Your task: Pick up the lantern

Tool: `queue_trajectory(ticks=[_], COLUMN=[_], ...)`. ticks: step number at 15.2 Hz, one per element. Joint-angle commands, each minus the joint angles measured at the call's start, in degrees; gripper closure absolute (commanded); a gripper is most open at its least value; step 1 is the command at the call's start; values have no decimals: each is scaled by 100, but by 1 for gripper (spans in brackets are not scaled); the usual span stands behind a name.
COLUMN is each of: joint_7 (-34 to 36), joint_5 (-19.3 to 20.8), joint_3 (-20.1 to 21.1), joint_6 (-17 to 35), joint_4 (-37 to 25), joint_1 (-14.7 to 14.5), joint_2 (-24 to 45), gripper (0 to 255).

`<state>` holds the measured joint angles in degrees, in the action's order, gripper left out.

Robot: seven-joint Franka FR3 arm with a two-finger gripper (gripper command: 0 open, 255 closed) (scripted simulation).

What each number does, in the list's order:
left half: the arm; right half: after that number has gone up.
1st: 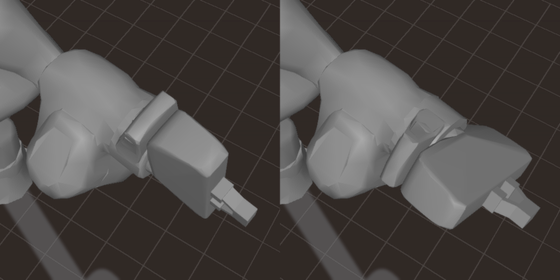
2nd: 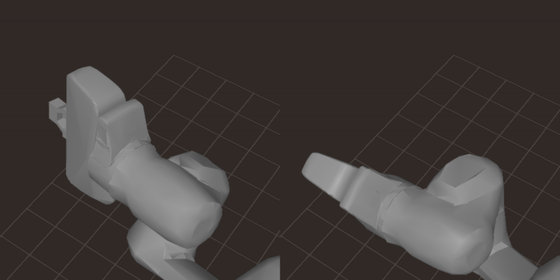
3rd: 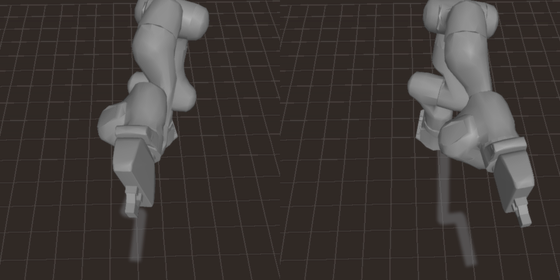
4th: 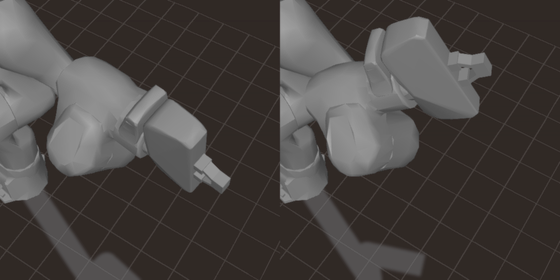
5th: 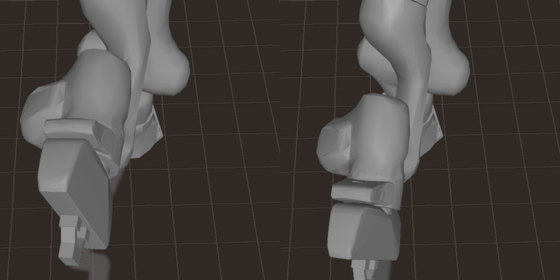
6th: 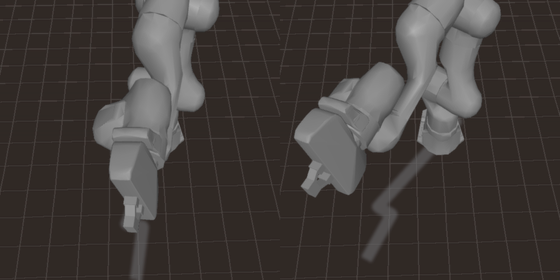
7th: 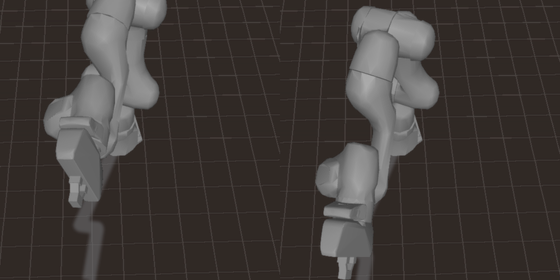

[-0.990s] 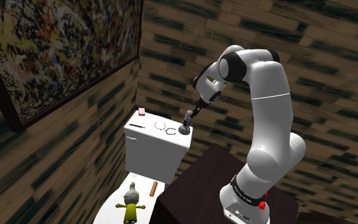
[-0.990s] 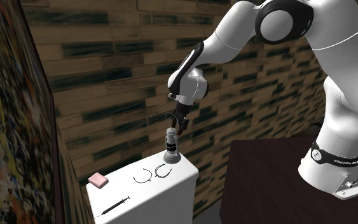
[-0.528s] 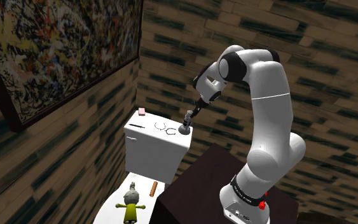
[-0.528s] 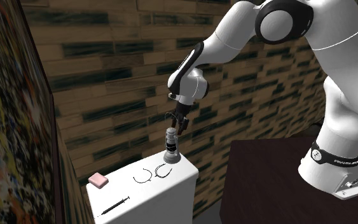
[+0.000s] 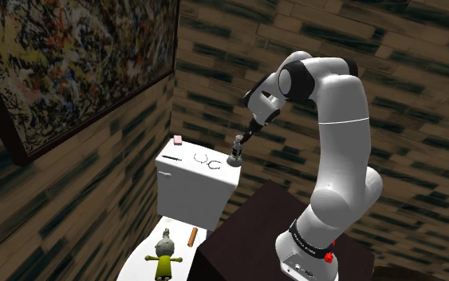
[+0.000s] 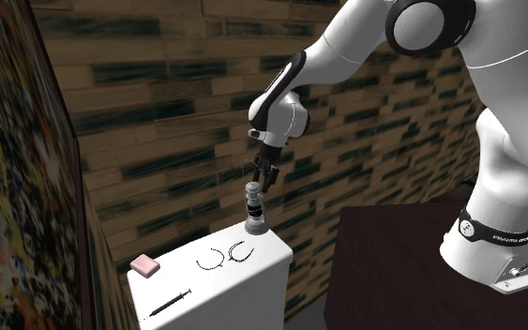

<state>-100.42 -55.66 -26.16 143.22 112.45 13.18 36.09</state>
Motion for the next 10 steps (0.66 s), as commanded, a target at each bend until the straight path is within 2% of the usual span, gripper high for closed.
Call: queue_trajectory(ticks=[1,8,10], joint_7=[103,454,462], joint_5=[126,539,548], joint_3=[-89,-359,-365], joint_6=[-68,-300,-305], joint_4=[56,167,169], joint_1=[-64,-265,-269], joint_2=[-149,-575,-584], gripper=[255,255,255])
